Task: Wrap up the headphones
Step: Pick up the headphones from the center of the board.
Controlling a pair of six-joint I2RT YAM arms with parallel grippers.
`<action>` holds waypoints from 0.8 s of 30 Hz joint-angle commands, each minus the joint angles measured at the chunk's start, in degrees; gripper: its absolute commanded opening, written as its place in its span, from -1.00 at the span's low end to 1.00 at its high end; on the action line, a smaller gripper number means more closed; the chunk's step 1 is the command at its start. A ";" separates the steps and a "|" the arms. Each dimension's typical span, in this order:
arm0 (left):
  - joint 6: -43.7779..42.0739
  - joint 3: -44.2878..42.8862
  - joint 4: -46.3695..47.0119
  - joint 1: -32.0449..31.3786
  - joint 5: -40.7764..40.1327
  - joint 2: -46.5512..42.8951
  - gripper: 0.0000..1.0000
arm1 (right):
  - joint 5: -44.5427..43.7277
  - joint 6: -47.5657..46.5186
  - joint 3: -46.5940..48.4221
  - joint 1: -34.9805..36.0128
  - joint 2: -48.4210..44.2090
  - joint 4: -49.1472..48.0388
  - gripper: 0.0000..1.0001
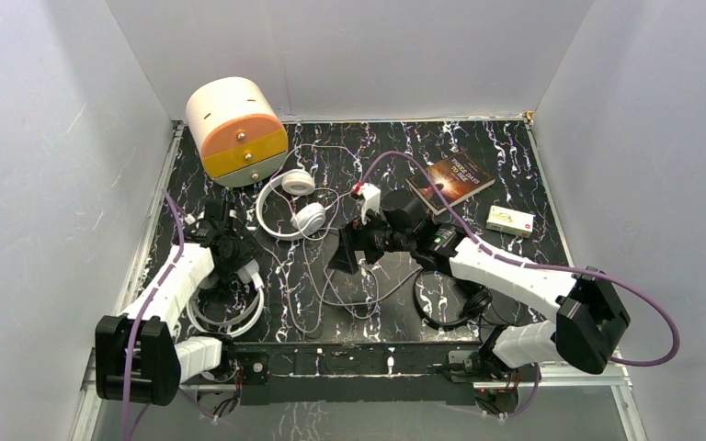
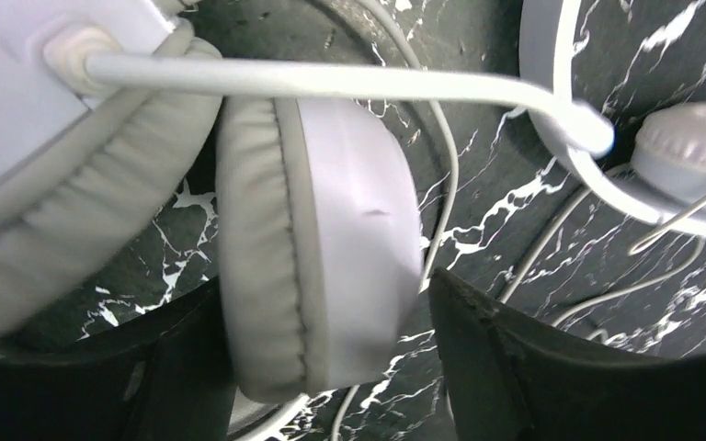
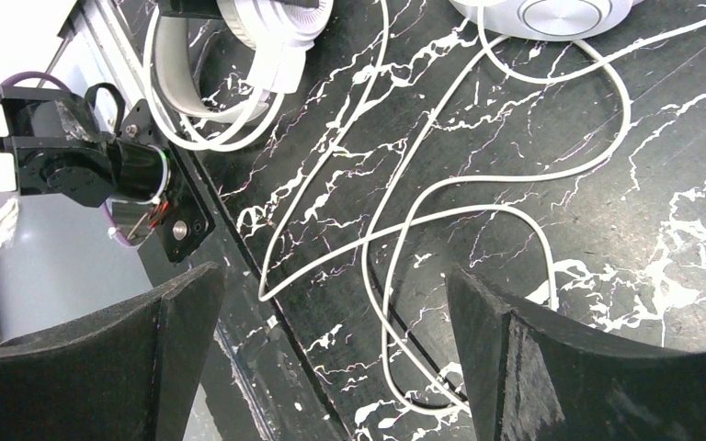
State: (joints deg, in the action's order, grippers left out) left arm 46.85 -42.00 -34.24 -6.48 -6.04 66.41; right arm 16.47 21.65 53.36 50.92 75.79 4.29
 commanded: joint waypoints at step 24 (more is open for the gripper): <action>-17.41 -20.35 9.91 -29.64 14.19 24.04 0.38 | -25.05 -0.16 -3.11 -0.29 -14.65 11.55 0.97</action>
State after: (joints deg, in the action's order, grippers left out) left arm 30.94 -64.12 -20.56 -36.32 9.96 97.73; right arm -8.64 21.04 49.84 50.74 60.42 14.31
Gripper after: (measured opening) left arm 0.576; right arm 0.984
